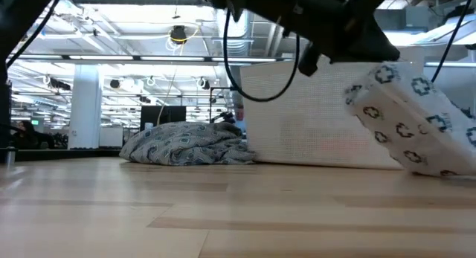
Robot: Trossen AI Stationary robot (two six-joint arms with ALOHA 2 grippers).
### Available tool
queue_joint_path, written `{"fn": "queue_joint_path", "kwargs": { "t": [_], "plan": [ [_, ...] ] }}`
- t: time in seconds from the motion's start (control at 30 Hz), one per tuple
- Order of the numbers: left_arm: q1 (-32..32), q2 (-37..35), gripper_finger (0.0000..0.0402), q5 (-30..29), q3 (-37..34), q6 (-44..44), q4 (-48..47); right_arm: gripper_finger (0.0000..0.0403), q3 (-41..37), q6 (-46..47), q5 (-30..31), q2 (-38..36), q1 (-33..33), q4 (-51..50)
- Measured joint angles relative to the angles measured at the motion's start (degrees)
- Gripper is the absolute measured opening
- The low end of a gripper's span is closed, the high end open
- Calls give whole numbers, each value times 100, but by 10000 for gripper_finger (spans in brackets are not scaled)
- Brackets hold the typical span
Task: Pick & place medical supplies in basket/bin
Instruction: Put the white bag in the white bin
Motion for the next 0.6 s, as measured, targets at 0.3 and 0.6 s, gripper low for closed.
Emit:
{"fn": "queue_joint_path", "kwargs": {
  "t": [0.3,0.6],
  "plan": [
    [-366,-36,0,-630,0,198,-542,392,0,536,0,0,0,22],
    [-511,-25,0,-1039,0,78,-1290,393,0,1324,9,28,65,81]
  ]
}}
